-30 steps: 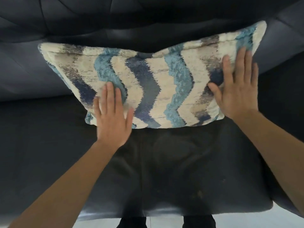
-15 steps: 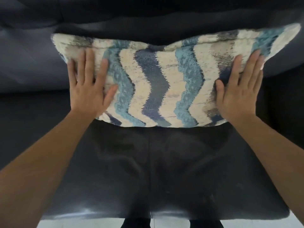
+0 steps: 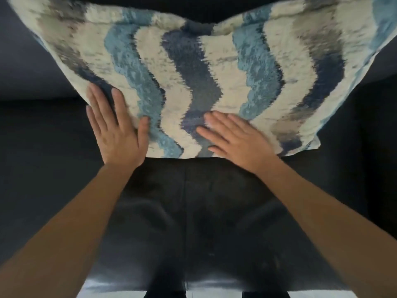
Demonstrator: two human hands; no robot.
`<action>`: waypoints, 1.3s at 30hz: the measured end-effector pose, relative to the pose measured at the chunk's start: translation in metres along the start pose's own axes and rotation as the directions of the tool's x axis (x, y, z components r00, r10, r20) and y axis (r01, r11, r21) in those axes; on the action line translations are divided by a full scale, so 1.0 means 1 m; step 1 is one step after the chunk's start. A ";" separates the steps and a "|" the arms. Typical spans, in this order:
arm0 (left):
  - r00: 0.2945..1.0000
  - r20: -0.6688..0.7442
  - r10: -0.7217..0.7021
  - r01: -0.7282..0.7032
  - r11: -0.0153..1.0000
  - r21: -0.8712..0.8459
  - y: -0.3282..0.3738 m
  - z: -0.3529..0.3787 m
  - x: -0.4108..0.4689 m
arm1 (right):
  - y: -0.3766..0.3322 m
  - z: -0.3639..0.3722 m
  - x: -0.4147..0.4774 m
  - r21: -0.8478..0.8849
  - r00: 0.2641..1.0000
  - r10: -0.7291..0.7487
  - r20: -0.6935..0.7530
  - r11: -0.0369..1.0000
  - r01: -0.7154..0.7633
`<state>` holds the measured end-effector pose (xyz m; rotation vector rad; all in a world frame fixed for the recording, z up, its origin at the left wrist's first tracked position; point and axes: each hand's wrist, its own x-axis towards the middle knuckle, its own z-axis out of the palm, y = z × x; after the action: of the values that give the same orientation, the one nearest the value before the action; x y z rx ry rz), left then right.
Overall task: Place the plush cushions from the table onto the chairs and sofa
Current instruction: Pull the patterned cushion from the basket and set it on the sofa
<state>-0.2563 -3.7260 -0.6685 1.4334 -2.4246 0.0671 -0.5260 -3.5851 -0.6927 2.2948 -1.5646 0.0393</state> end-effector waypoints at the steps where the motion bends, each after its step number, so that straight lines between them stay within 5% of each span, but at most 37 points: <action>1: 1.000 -0.012 0.001 -0.001 1.000 0.003 -0.001 0.006 0.003 | 0.020 0.004 -0.023 -0.043 1.000 0.025 -0.011 0.999 -0.025; 4: 0.998 -0.057 -0.025 0.024 1.000 -0.019 0.000 0.012 0.004 | 0.055 0.000 -0.084 -0.100 0.988 0.155 -0.026 0.982 -0.157; 6: 0.992 -0.090 -0.094 0.086 0.992 -0.087 0.012 0.011 -0.002 | 0.051 -0.006 -0.106 -0.089 0.926 0.378 0.013 0.923 -0.375; 8: 0.956 -0.054 -0.287 0.264 0.927 -0.265 0.038 0.008 -0.018 | 0.029 -0.010 -0.113 -0.056 0.748 0.659 0.080 0.752 -0.657; 10: 0.830 0.126 -0.543 0.534 0.711 -0.457 0.065 0.001 -0.035 | 0.004 -0.015 -0.101 0.021 0.479 0.866 0.143 0.481 -0.876; 13: 0.720 0.415 -0.556 0.690 0.511 -0.513 0.092 0.002 -0.059 | -0.012 -0.017 -0.080 0.129 0.244 0.911 0.333 0.213 -0.969; 20: 0.665 0.590 -0.458 0.725 0.587 -0.361 0.075 -0.010 -0.064 | -0.004 -0.038 -0.079 0.179 0.265 0.779 0.568 0.197 -0.964; 22: 0.563 0.692 -0.451 0.782 0.562 -0.270 0.076 -0.038 -0.065 | -0.006 -0.063 -0.083 0.238 0.281 0.700 0.657 0.162 -0.958; 24: 0.454 0.782 -0.427 0.844 0.489 -0.222 0.089 -0.079 -0.072 | -0.012 -0.096 -0.085 0.249 0.223 0.535 0.815 0.023 -0.968; 26: 0.435 0.808 -0.398 0.862 0.442 -0.247 0.108 -0.129 -0.083 | -0.023 -0.143 -0.083 0.209 0.150 0.325 0.934 -0.156 -0.965; 30: 0.394 0.828 -0.399 0.905 0.327 -0.272 0.142 -0.269 -0.098 | -0.041 -0.284 -0.074 0.284 0.221 0.275 0.936 -0.213 -0.935; 34: 0.429 0.809 -0.402 0.903 0.221 -0.369 0.156 -0.422 -0.085 | -0.026 -0.437 -0.063 0.331 0.193 0.353 0.915 -0.389 -0.860; 39: 0.528 0.712 -0.463 0.846 0.209 -0.490 0.140 -0.557 -0.090 | -0.009 -0.563 -0.066 0.445 0.178 0.475 0.862 -0.541 -0.714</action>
<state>-0.1973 -3.4681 -0.1507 1.9215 -1.3035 -1.5364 -0.4434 -3.3489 -0.1842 0.6610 -3.6672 1.7674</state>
